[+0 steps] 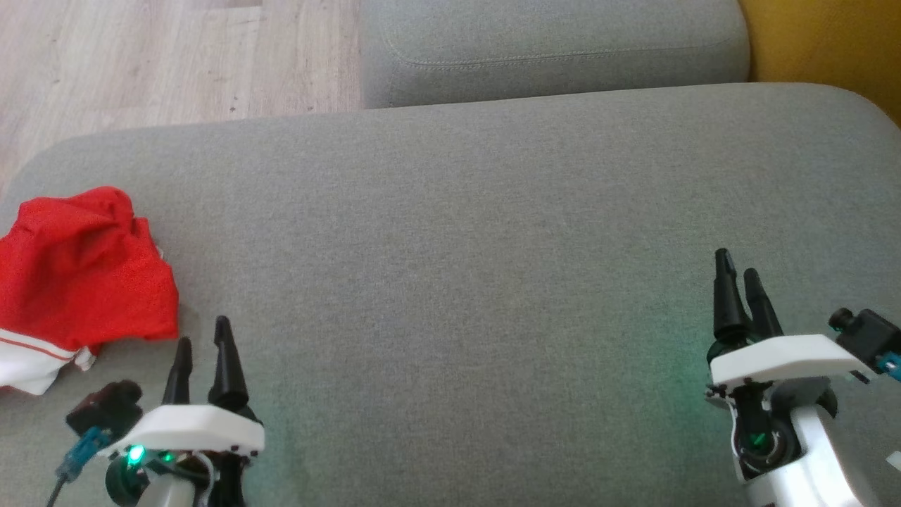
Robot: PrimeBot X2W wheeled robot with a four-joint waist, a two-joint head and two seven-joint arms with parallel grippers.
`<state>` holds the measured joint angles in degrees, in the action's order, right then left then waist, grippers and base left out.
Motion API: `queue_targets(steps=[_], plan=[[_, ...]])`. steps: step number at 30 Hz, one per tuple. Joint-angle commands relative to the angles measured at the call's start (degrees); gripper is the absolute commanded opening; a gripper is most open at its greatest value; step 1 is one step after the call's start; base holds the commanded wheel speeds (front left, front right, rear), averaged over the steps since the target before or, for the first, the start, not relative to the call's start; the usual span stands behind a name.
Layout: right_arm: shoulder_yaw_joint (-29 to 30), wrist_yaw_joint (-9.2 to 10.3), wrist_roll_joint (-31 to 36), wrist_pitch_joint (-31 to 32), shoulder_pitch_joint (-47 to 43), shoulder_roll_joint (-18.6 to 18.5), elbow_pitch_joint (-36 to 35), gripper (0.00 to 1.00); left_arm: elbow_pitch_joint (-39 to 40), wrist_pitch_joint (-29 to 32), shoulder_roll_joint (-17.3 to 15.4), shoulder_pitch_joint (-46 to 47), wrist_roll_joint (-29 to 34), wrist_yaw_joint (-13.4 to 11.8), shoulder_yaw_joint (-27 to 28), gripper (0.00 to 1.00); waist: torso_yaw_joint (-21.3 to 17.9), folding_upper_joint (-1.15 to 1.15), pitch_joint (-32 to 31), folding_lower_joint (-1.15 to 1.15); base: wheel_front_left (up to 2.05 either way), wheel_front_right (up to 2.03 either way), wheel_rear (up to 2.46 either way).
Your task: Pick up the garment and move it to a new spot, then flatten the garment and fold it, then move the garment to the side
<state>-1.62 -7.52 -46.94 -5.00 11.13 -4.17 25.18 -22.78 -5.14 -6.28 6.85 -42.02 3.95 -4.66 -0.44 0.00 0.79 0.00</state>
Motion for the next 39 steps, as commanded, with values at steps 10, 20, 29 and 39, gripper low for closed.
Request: queue_targets(steps=[10,20,29,39], plan=[[-2.0,0.02,9.8,-2.4,3.9,-0.5,0.0,1.00,0.2,-2.3,-1.6,3.2,8.2,-1.1,-0.9,1.00,-0.1,0.00,0.0,0.00,0.00,0.00,0.00],[-2.2,0.02,17.9,-4.1,4.5,-0.2,0.8,1.00,-0.8,-4.0,-1.9,3.5,15.1,-2.2,-1.2,1.00,-0.3,0.00,0.1,0.00,0.00,0.00,0.00],[-2.2,0.03,25.4,-5.6,4.6,0.0,1.4,1.00,-0.9,-5.5,-1.6,3.1,21.3,-3.4,-1.2,1.00,-0.4,0.00,0.1,0.00,0.00,0.00,0.00],[-2.1,0.03,32.9,-7.3,5.3,0.4,2.7,1.00,-1.1,-7.2,-1.7,3.2,28.4,-4.1,-1.0,1.00,-0.7,0.00,0.1,0.00,0.00,0.00,0.00]])
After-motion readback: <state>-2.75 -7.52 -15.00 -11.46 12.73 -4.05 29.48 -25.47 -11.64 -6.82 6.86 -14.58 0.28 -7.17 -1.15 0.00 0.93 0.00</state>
